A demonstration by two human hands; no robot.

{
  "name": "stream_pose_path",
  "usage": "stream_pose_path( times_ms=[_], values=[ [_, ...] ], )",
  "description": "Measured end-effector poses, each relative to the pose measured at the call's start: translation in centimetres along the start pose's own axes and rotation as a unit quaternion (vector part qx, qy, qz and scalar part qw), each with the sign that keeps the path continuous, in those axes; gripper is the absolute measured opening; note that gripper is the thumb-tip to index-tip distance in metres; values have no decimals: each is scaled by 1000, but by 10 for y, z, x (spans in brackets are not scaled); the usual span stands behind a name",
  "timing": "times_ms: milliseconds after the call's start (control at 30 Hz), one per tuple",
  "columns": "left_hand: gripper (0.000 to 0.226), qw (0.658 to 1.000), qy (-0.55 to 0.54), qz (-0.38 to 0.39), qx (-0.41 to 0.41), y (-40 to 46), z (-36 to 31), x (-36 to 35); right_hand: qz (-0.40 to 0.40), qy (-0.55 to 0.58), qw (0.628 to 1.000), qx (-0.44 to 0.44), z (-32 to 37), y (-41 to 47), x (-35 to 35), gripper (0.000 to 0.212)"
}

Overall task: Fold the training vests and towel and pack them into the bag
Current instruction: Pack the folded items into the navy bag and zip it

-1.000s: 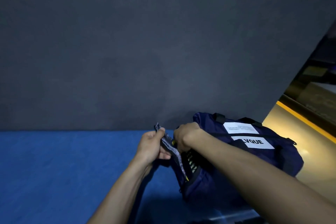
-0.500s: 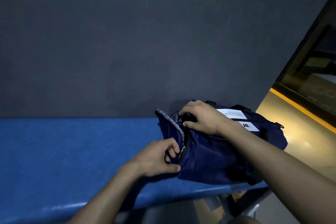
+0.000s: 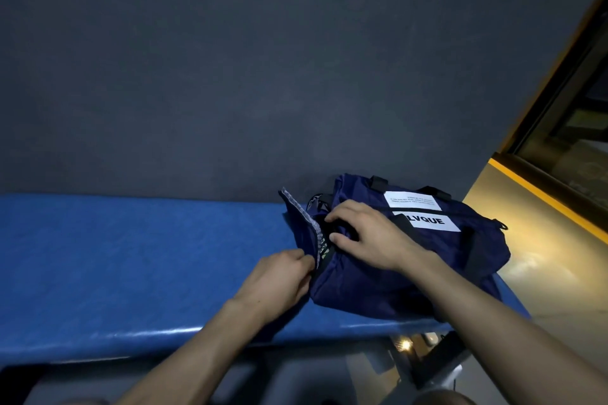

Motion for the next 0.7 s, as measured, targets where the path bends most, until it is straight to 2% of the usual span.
stream_pose_path(
  times_ms=[67,133,267,333,433,633,700],
  values=[
    [11,995,73,-48,-43,-1,-6,7,-5,18,1000,-1,-1,-2,0,41],
    [16,991,90,-79,-67,-2,-7,13,-16,34,999,-2,-2,-5,0,40],
    [8,988,74,-115,-71,1,-4,25,-85,59,995,-13,-12,-12,6,34],
    [16,988,71,-123,-60,7,-5,30,-108,65,992,-16,-16,-14,8,33],
    [25,987,52,-143,-51,19,-8,42,-99,67,993,-6,-14,-12,7,31],
    [21,987,-5,-156,-44,55,-4,53,-138,76,988,-6,-10,-9,18,21],
    [18,989,-52,-137,-33,65,0,53,-135,69,988,-37,-13,4,29,22]
  ],
)
Point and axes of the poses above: each hand's wrist, its own y-axis towards the middle knuckle, its own x-axis out of the back of the hand, z = x × y, the point moved 7 cm from there along y, towards the middle knuckle, and after that the axes turned 3 degrees about -y, right-handed, at the moved point
